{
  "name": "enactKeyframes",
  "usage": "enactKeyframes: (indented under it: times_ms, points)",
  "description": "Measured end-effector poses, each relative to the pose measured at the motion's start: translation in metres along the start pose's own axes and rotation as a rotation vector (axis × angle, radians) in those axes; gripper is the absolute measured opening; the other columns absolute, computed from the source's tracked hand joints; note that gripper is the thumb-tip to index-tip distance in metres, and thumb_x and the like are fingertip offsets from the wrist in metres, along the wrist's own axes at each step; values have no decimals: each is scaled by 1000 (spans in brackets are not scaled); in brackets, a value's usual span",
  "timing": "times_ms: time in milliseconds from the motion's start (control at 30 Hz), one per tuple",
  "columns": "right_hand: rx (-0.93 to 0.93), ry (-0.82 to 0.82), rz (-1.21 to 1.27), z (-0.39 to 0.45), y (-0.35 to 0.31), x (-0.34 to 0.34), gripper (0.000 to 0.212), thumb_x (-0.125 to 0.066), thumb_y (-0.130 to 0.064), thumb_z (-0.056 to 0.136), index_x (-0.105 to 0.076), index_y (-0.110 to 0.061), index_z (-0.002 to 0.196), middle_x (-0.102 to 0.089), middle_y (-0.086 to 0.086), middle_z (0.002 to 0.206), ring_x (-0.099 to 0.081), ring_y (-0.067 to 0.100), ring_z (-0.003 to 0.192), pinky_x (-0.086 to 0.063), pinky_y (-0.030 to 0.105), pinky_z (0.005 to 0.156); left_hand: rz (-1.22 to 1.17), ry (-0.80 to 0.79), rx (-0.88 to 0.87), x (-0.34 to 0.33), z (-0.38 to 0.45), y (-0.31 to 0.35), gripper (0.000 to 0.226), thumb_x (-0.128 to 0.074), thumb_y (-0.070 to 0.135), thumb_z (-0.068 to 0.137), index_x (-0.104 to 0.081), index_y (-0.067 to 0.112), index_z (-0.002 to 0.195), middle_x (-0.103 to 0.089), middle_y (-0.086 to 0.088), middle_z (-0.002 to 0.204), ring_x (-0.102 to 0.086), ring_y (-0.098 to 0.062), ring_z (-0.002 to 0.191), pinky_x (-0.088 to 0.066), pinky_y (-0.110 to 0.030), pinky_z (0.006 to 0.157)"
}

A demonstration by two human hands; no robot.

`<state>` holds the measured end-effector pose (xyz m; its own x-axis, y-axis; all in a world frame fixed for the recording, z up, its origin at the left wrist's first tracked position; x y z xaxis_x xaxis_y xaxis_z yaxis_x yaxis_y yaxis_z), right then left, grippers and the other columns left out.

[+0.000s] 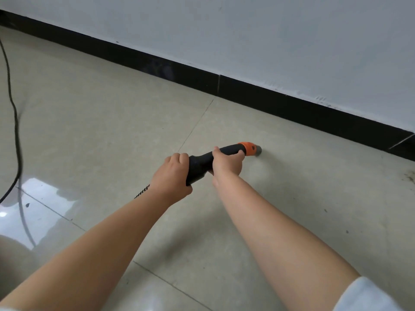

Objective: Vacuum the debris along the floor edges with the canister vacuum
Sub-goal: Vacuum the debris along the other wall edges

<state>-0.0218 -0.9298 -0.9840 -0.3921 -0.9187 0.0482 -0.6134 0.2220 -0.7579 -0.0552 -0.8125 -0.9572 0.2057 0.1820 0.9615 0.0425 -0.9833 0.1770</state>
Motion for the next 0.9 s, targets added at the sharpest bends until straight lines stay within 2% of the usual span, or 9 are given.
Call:
enactKeyframes:
  times_ms: [167,267,433,533,667,900]
  points:
    - [-22,89,148,18,-6,50,77,-63,-15,87,-15,-18,147,-47,13,135,-55,33,115,-50,46,94,59,-34,-128,-3,12,48,42,-59,15,80,-39,7,117,-45,-5,119,-42,-22,112,-32,-26,69]
    - [-31,149,202,28,-13,86,71,-63,-13,87,-21,-16,144,-48,13,133,-55,32,112,-51,47,91,115,-62,-219,-7,20,85,43,-58,16,81,-38,7,118,-44,-6,122,-42,-22,114,-35,-25,70]
    - [-119,225,166,42,-26,141,56,-64,-7,85,-35,-8,133,-49,17,126,-53,33,98,-55,49,80,237,-91,-323,-21,24,142,45,-56,15,84,-36,7,123,-44,-7,125,-42,-23,117,-34,-25,72]
    - [-138,263,124,49,-30,163,52,-62,-5,85,-36,-7,130,-48,19,127,-48,30,87,-54,49,82,266,-90,-349,-30,24,166,44,-53,14,86,-34,7,124,-43,-6,126,-42,-23,118,-36,-25,75]
    - [-118,280,115,63,-30,176,54,-62,-9,86,-34,-8,132,-46,20,130,-56,37,103,-53,48,85,320,-84,-374,-40,27,184,44,-50,13,87,-32,7,126,-43,-7,127,-44,-23,117,-40,-25,80]
    - [-85,272,118,76,-35,198,55,-62,-12,87,-31,-9,133,-46,19,130,-56,37,106,-53,46,87,363,-60,-392,-42,29,211,42,-48,14,88,-31,7,125,-43,-6,125,-44,-22,116,-40,-24,82]
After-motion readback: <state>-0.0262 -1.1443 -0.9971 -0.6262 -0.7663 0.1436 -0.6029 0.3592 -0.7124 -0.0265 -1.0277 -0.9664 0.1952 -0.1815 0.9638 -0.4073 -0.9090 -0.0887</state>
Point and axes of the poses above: each hand's wrist, its own z-axis towards the middle knuckle, its own x-axis out of the back of the hand, y = z × x, the point moved 5 cm from there along z, towards the middle knuckle
